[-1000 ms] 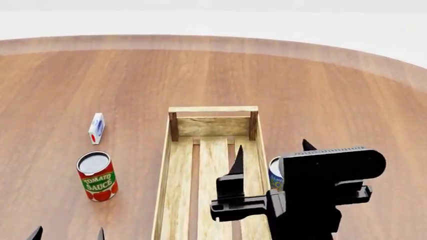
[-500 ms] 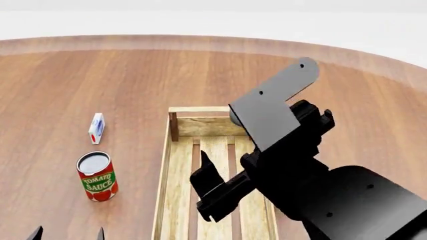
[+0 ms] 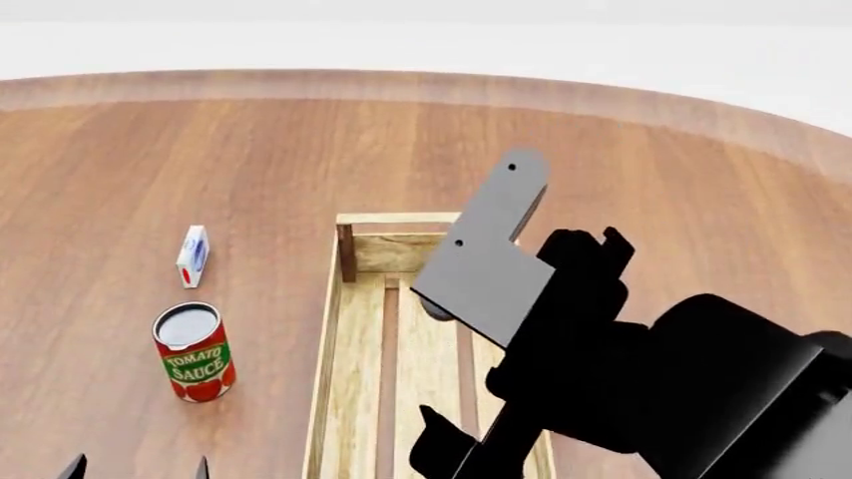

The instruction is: Pick up the butter and put it in the tray.

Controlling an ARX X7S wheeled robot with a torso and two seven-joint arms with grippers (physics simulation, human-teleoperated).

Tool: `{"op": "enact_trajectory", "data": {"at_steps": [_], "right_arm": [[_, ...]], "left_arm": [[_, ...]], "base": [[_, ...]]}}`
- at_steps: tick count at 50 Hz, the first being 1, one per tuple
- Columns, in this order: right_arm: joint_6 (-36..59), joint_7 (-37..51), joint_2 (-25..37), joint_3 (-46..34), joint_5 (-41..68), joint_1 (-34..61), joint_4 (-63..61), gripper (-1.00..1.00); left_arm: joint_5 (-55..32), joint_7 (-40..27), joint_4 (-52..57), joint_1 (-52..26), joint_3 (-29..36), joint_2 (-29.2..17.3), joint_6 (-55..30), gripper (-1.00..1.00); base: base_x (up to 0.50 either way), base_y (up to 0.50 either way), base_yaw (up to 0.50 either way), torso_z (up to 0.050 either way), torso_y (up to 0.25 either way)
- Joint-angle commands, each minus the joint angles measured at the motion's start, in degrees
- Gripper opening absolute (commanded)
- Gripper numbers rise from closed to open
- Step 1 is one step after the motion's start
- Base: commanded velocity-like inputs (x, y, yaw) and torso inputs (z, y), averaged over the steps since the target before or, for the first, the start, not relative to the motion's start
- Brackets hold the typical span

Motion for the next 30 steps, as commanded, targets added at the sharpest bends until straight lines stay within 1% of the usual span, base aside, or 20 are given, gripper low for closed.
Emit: {"op": "enact_trajectory", "data": {"at_steps": [1,2,8,10,12,15,24,30], "right_arm": [[2.16,-4.24,2.21,-5.05,1.63,3.17,-1.31,1.00],[1.05,-4.88,3.13,-6.11,1.49,2.94,-2.88,1.00],[1.87,-4.55,4.02,-4.83,3.79,0.89,-5.22,1.00],[1.31,-4.67,4.66,-7.61,2.60,0.63,-5.98,1.00],[0.54,-4.66,4.91,-8.10,2.47,-0.07,-6.27,1.00],[-0.48,-5.07,5.32,-10.92,1.37,-0.86,-6.32,1.00],[-0.09,-5.15,5.78,-13.87,1.27,-2.25,-7.02,1.00],[-3.16,-4.94,6.29,-17.51,-1.08,-4.36,-6.34,1.00]], "left_arm": [[-0.27,-0.30,-0.38,-0.07,0.33,-0.21,0.33,1.00],[-0.27,-0.38,-0.25,-0.04,0.38,-0.21,0.22,1.00],[-0.40,-0.55,-0.46,-0.19,0.50,-0.36,0.29,1.00],[-0.49,-0.64,-0.41,-0.27,0.53,-0.37,0.17,1.00],[-0.52,-0.67,-0.50,-0.32,0.58,-0.42,0.22,1.00],[-0.57,-0.77,-0.34,-0.27,0.68,-0.50,0.18,1.00],[-0.89,-1.01,-0.20,-0.43,0.81,-0.75,0.03,1.00],[-0.94,-1.18,-0.26,-0.50,1.05,-0.83,0.01,1.00]], "base": [[0.00,0.00,0.00,0.000,0.000],[0.00,0.00,0.00,0.000,0.000],[0.00,0.00,0.00,0.000,0.000],[0.00,0.00,0.00,0.000,0.000],[0.00,0.00,0.00,0.000,0.000],[0.00,0.00,0.00,0.000,0.000],[0.00,0.00,0.00,0.000,0.000],[0.00,0.00,0.00,0.000,0.000]]}}
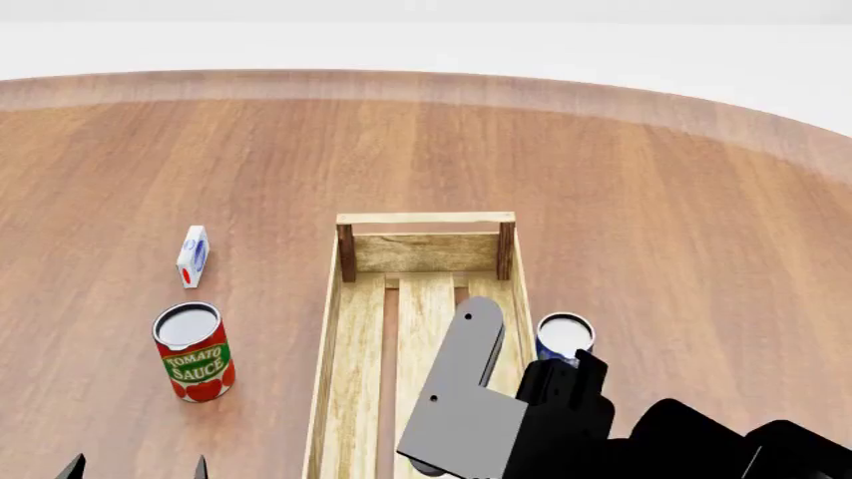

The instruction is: Pick up the butter and put it in the tray.

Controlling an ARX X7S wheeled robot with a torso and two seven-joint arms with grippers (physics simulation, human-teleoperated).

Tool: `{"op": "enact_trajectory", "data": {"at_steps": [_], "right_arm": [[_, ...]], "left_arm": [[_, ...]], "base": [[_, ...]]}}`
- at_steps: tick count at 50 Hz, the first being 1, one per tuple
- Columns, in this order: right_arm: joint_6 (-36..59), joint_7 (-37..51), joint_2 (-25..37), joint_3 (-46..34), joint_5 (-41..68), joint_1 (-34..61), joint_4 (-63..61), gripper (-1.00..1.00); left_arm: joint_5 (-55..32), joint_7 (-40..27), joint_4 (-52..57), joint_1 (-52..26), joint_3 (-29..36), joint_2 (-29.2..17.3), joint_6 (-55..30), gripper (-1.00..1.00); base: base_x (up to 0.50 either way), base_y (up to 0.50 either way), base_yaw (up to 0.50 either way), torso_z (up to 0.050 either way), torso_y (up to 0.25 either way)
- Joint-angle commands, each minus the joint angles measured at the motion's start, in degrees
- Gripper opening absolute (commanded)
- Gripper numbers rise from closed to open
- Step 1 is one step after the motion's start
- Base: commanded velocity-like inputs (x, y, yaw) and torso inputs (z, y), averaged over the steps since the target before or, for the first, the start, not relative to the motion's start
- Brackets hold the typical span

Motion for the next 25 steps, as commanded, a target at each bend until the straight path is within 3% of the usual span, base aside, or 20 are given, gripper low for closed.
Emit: {"op": "enact_trajectory", "data": {"at_steps": [1,25], "right_arm": [[-2.95,-0.31,1.04,-5.61,-2.14,-2.84,-0.21,1.00],[-10.55,-1.45,1.02,-14.27,-8.46,-7.01,7.69,1.00]], "left_arm": [[-0.24,-0.30,-0.04,-0.20,0.32,-0.23,-0.07,1.00],[-0.71,-0.93,0.19,-0.28,0.89,-0.73,-0.31,1.00]], "base": [[0.00,0.00,0.00,0.000,0.000],[0.00,0.00,0.00,0.000,0.000]]}}
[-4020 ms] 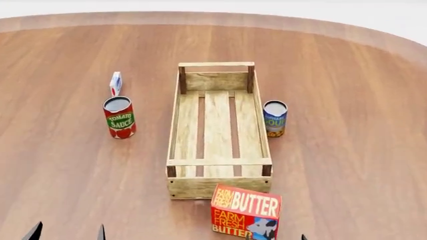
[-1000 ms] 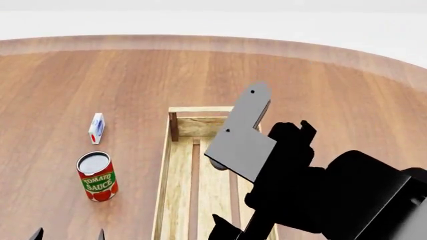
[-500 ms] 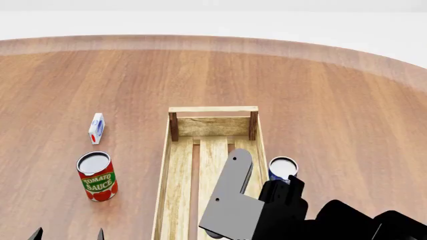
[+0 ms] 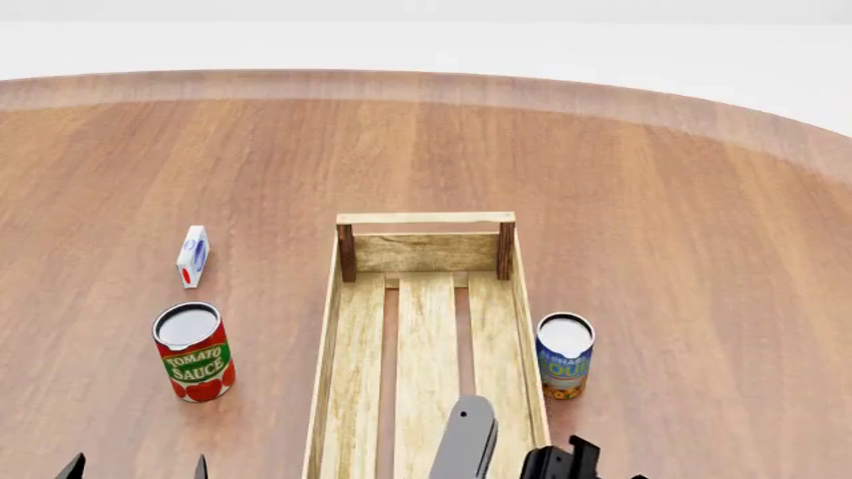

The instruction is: Pick up the butter and put it in the tray.

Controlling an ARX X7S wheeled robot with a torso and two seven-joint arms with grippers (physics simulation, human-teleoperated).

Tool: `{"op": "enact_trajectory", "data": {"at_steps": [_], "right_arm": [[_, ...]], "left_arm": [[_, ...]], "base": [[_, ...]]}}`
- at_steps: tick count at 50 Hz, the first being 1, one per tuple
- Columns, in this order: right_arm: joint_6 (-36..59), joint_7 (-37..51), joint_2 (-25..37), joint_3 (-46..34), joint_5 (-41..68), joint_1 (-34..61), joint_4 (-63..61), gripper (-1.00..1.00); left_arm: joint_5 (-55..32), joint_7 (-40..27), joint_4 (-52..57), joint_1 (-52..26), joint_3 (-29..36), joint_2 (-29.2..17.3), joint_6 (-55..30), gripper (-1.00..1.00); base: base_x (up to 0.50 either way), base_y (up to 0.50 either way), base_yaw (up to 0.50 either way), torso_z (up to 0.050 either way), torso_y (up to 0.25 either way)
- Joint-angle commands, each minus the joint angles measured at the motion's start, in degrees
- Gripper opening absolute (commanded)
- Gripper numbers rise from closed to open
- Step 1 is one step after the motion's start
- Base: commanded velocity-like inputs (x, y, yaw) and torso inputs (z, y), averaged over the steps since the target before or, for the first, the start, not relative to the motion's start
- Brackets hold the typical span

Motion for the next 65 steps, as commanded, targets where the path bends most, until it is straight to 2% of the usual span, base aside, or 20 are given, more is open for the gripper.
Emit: {"op": "enact_trajectory", "data": {"at_steps": [1,43,65], "right_arm": [[-3.23,-0.46,-0.11,-3.09,-2.43,-1.61,3.79,1.00],[-10.64,-1.10,-1.54,-5.35,-5.52,-5.19,15.14,1.00],[-17.84,-2.54,-3.39,-6.53,-6.66,-9.20,23.95,1.00]], "left_arm": [[-0.25,-0.32,0.15,-0.02,0.26,-0.25,-0.09,1.00],[-0.92,-1.19,0.45,-0.15,1.47,-1.01,-0.23,1.00],[-1.31,-1.57,0.93,0.02,2.00,-1.45,-0.22,1.00]], "base": [[0.00,0.00,0.00,0.000,0.000],[0.00,0.00,0.00,0.000,0.000],[0.00,0.00,0.00,0.000,0.000]]}}
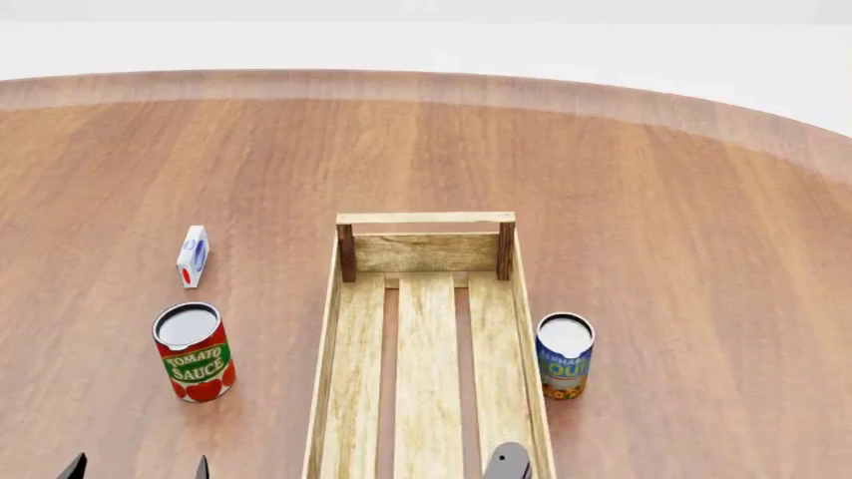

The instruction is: Pick up the butter and put it in the tray.

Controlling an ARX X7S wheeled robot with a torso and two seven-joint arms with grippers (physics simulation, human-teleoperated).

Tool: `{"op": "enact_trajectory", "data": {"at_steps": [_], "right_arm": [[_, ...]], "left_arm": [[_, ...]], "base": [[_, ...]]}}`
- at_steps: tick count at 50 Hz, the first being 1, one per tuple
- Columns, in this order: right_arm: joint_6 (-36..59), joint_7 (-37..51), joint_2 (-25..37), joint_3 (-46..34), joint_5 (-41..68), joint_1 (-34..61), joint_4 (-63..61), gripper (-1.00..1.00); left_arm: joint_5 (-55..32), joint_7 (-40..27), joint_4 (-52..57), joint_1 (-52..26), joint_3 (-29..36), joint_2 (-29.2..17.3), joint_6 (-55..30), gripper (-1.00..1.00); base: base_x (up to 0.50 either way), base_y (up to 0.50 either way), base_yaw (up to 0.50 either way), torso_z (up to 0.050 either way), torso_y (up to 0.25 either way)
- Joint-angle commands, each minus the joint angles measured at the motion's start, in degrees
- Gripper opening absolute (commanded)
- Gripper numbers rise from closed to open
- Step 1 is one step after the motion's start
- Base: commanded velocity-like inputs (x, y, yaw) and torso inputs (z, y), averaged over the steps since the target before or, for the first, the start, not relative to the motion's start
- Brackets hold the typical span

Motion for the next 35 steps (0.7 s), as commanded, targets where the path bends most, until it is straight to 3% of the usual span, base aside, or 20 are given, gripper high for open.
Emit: {"op": "enact_trajectory", "data": {"at_steps": [1,20,21,35], "right_arm": [[-4.01,-0.76,-0.98,-0.42,-0.46,-2.28,4.85,1.00],[-9.21,-2.07,-3.05,-1.25,-1.51,-4.51,11.24,1.00],[-9.34,-1.93,-2.98,-1.20,-1.55,-4.54,11.09,-1.00],[-9.79,-0.23,-2.17,-0.44,-1.48,-4.90,8.24,-1.00]], "left_arm": [[-0.20,-0.18,0.15,0.04,0.27,-0.19,0.02,1.00],[-0.46,-0.53,0.23,0.04,0.79,-0.51,0.01,1.00],[-0.47,-0.57,0.25,0.04,0.80,-0.53,0.01,1.00],[-0.74,-0.82,0.23,-0.12,1.18,-0.76,0.03,1.00]], "base": [[0.00,0.00,0.00,0.000,0.000],[0.00,0.00,0.00,0.000,0.000],[0.00,0.00,0.00,0.000,0.000],[0.00,0.00,0.00,-0.001,0.000]]}}
